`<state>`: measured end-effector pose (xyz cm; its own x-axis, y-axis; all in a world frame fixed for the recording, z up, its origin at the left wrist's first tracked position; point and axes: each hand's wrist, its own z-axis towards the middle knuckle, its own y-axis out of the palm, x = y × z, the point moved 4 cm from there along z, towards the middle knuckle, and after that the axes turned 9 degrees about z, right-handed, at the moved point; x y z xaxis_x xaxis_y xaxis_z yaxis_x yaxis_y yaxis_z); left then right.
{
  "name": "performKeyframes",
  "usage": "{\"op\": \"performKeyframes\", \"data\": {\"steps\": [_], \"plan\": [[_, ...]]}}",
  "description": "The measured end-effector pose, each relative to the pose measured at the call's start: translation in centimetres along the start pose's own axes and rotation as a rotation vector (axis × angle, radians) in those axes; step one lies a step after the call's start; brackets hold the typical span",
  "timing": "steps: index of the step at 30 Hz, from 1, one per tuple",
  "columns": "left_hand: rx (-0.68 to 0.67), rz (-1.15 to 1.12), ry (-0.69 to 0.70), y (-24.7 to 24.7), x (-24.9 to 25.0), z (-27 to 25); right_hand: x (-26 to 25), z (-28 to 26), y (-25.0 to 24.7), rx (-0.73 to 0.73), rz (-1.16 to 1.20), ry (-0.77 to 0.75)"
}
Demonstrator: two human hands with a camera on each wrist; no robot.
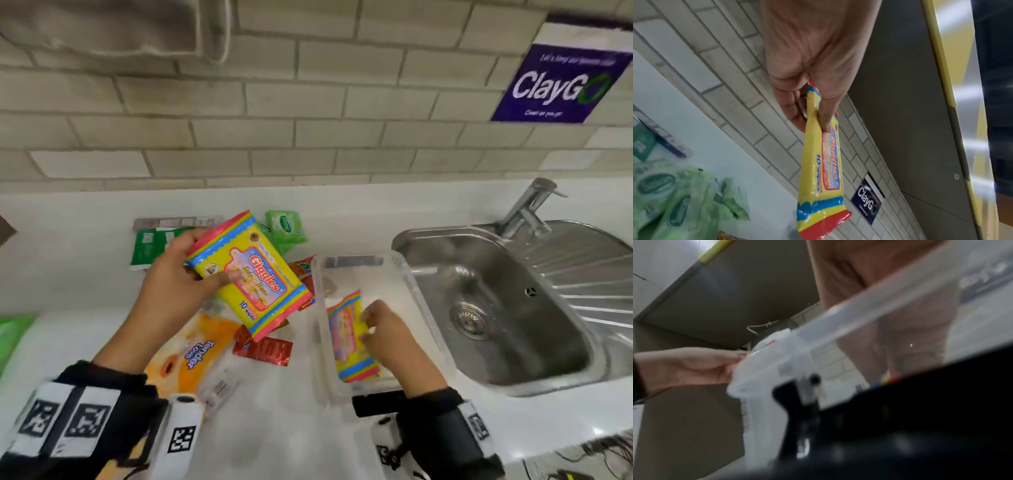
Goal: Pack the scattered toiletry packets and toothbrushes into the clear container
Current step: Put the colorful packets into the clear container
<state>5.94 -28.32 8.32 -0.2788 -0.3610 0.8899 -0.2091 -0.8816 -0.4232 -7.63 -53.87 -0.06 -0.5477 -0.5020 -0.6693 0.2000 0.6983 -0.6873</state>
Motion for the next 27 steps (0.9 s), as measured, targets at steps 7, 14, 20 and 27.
{"op": "performKeyframes", "data": {"steps": [7,14,20,27], "plan": [[-0.094,0.038,0.026,5.6,2.8,-1.5,1.1,0.3,1.8,-0.389,-0.625,-0.007],[-0.214,0.048,0.000,11.5,3.9,-0.3,0.5,-1.7,-6.1,0.269,-0.101,-0.440],[-0.551,0.332,0.037,18.2,3.5,-0.1,5.2,-0.2,-5.6,0.036,0.029,-0.221],[-0.848,1.267,0.249,22.0,1.7,-2.3,5.2,0.0,-4.8,-0.030,0.039,-0.175]]}}
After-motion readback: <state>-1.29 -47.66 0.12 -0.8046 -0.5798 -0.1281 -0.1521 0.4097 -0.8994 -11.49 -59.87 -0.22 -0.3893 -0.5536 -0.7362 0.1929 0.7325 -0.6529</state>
